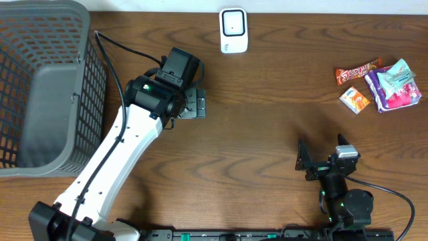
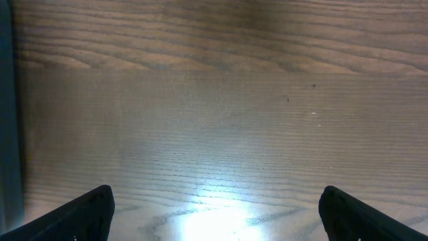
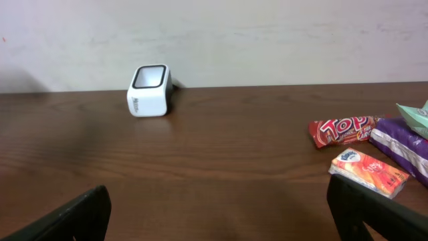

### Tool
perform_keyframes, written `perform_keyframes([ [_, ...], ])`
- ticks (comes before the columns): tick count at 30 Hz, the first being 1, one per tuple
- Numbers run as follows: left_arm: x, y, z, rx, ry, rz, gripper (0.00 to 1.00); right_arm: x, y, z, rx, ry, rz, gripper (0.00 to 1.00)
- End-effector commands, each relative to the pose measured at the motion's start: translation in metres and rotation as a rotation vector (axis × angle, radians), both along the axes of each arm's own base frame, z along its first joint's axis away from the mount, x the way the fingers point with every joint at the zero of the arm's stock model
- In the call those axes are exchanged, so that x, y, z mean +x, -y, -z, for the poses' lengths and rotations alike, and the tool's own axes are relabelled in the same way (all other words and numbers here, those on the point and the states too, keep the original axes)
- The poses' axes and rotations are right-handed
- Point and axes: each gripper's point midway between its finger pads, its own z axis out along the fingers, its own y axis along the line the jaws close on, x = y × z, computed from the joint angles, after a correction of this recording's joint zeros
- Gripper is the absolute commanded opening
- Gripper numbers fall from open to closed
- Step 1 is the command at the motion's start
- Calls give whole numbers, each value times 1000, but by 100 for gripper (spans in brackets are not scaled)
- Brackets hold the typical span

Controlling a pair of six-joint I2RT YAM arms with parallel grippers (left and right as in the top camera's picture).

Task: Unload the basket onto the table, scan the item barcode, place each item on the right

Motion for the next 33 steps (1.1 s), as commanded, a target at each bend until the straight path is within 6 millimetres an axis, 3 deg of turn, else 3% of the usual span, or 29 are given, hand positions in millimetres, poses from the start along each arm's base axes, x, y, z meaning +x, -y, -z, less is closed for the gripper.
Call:
perform_keyframes([
  [1,0,-4,1,17,1,-12,98,0,3,0,-15,2,12,99],
  [28,-2,-8,0,35,-3,-8,98,0,3,0,-16,2,12,99],
  [33,-18,-15,13,67,-68,-6,98,0,3,0,-16,2,12,99],
])
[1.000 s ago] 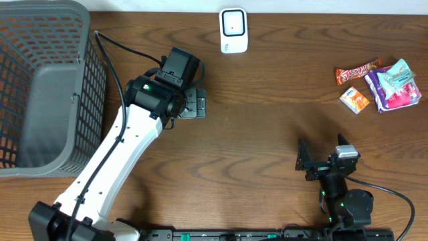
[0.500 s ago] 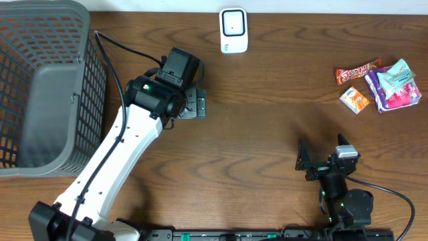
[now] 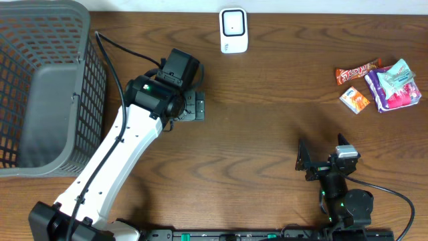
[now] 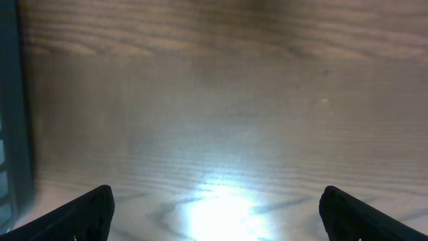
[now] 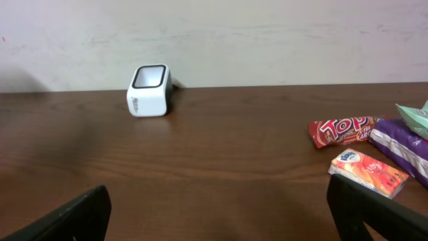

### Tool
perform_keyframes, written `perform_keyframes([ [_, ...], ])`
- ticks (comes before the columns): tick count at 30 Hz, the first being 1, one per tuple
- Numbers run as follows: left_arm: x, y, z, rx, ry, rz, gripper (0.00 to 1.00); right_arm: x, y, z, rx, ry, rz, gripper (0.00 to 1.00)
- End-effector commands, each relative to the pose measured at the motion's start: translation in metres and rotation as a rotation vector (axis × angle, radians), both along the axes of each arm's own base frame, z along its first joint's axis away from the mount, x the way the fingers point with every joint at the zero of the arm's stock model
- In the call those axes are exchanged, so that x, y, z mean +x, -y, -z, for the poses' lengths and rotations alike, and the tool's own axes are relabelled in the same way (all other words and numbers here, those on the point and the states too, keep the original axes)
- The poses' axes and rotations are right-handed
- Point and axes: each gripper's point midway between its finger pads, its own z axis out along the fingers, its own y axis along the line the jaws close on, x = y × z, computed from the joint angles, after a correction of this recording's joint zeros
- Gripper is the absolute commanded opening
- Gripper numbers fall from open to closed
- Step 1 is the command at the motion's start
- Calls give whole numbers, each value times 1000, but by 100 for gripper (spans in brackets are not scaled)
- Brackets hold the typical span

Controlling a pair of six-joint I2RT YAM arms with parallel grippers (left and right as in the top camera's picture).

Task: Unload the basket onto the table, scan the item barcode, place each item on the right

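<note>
The white barcode scanner [image 3: 233, 30] stands at the table's far edge, and the right wrist view also shows the scanner [image 5: 148, 90]. The items lie at the far right: a red "Top" bar [image 3: 358, 71], a small orange box [image 3: 354, 100], a purple pack [image 3: 396, 88] and a teal packet [image 3: 400, 69]. My left gripper [image 3: 194, 106] hangs open over bare wood left of centre, with nothing between its fingers [image 4: 80, 217]. My right gripper [image 5: 214, 221] is open and empty near the front edge, facing the scanner.
A large grey mesh basket [image 3: 40, 87] fills the left end of the table; its dark edge [image 4: 10, 134] shows at the left of the left wrist view. A black cable [image 3: 127, 50] runs from the basket side to the left arm.
My left gripper has shifted slightly toward the basket; more of the basket's edge shows in its wrist view. The right arm and the items have not moved.
</note>
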Motion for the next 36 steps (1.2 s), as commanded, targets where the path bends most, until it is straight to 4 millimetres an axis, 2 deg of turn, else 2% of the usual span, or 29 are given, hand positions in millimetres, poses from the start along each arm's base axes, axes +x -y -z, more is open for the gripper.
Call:
perform_keyframes([
  [1,-11,-11,13,46,-37,-4,98,0,3,0,-12,2,12,99],
  [7,-31,-22,56,85,-96,3,98,0,3,0,-13,2,12,99],
  [11,-35,-24,82,71,-51,22,98,0,3,0,-13,2,12,99],
  [14,-33,-29,95,37,23,5,98,0,3,0,-13,2,12,99],
  [17,-33,-42,106,-8,91,-41,98,0,3,0,-13,2,12,99],
  [21,-51,-65,121,-82,105,-114,98,0,3,0,-13,2,12,99],
  [24,-62,-82,126,-118,142,-172,98,0,3,0,-13,2,12,99],
  [28,-68,-96,123,-161,247,-222,98,0,3,0,-13,2,12,99],
  [36,-76,-101,107,-212,520,-202,98,0,3,0,-13,2,12,99],
])
